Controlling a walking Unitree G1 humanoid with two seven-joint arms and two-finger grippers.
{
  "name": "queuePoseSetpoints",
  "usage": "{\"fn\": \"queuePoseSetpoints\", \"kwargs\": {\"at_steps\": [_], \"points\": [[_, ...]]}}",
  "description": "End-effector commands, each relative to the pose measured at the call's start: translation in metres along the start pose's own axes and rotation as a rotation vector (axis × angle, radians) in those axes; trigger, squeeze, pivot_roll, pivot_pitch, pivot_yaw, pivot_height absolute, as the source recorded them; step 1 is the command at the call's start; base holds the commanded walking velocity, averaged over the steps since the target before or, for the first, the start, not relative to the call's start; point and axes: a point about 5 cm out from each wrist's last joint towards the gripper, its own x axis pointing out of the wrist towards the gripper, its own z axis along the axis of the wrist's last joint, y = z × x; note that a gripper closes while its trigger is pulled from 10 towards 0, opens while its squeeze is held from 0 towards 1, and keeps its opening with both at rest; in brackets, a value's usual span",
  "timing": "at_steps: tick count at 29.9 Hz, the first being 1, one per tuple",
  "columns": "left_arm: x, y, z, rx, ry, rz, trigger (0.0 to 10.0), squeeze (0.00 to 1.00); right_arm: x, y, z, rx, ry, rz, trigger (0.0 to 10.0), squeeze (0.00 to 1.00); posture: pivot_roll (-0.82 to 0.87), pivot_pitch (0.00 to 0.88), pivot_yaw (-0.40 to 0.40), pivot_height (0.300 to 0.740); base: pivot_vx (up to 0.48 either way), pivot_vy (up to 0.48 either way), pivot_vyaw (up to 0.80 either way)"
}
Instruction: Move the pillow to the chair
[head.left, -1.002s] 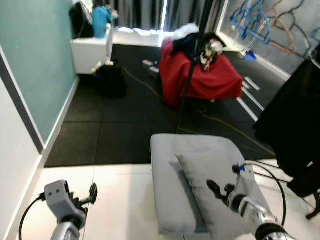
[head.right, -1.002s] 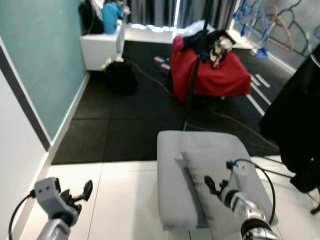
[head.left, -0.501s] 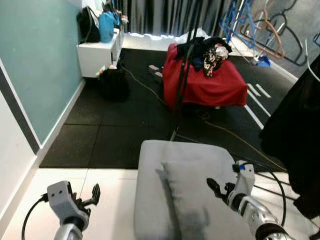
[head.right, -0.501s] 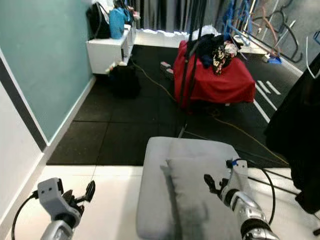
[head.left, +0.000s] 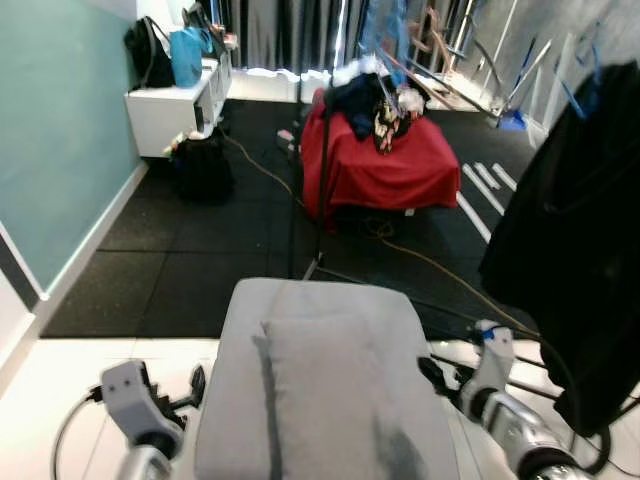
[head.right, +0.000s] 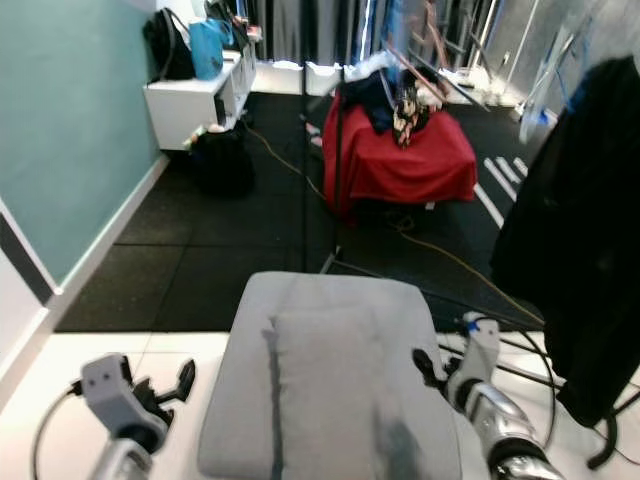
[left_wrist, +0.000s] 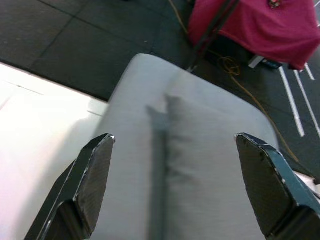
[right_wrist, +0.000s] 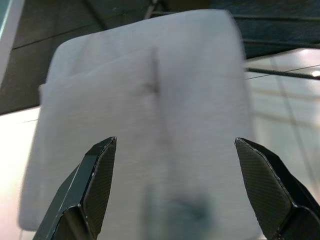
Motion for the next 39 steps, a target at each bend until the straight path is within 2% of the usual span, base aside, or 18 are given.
{"fn": "queuePoseSetpoints", "kwargs": {"at_steps": [1,4,6,8,10,13,18,24,31,39], "points": [[-0.001,0.003,-0.002,-0.008,0.011,0.013,10.0,0.0,0.001,0.002,0.001,-0.003,0.007,0.005,10.0,0.0,-0.12,0.0,-0.091,0.74,0.0,0.0,0.0],[-0.001,0.004,-0.002,-0.013,0.011,0.016,10.0,0.0,0.001,0.001,0.001,-0.002,0.01,0.006,10.0,0.0,-0.12,0.0,-0.091,0.74,0.0,0.0,0.0],[-0.001,0.005,-0.001,-0.013,0.011,0.016,10.0,0.0,0.002,0.003,-0.003,-0.009,0.061,0.022,10.0,0.0,-0.11,0.0,-0.09,0.74,0.0,0.0,0.0],[-0.002,0.005,0.0,-0.003,0.012,0.015,10.0,0.0,0.003,0.004,-0.001,-0.01,0.066,0.03,10.0,0.0,-0.11,0.004,-0.087,0.735,0.0,0.0,0.0],[-0.002,0.007,0.003,0.053,0.009,0.018,10.0,0.0,0.005,0.006,0.007,0.029,0.037,0.025,10.0,0.0,-0.11,0.007,-0.086,0.725,0.0,0.0,0.0],[-0.002,0.008,0.006,0.074,0.002,0.016,10.0,0.0,0.006,0.007,0.013,0.047,0.018,0.031,10.0,0.0,-0.1,0.011,-0.086,0.72,0.0,0.0,0.0],[-0.001,0.013,0.02,0.118,-0.035,0.02,10.0,0.0,0.014,0.024,0.031,0.04,-0.02,0.105,10.0,0.0,-0.1,0.02,-0.084,0.7,0.0,0.0,0.0],[0.001,0.014,0.025,0.128,-0.043,0.026,10.0,0.0,0.018,0.037,0.03,0.022,-0.01,0.153,10.0,0.0,-0.1,0.025,-0.082,0.68,0.0,0.0,0.0],[0.002,0.011,0.03,0.154,-0.056,0.017,10.0,0.0,0.019,0.041,0.031,0.049,-0.008,0.178,10.0,0.0,-0.1,0.027,-0.083,0.655,0.0,0.0,0.0],[0.01,0.0,0.05,0.207,-0.109,-0.045,10.0,0.0,0.021,0.04,0.047,0.125,-0.028,0.148,10.0,0.0,-0.1,0.041,-0.087,0.625,0.0,0.0,0.0]]}}
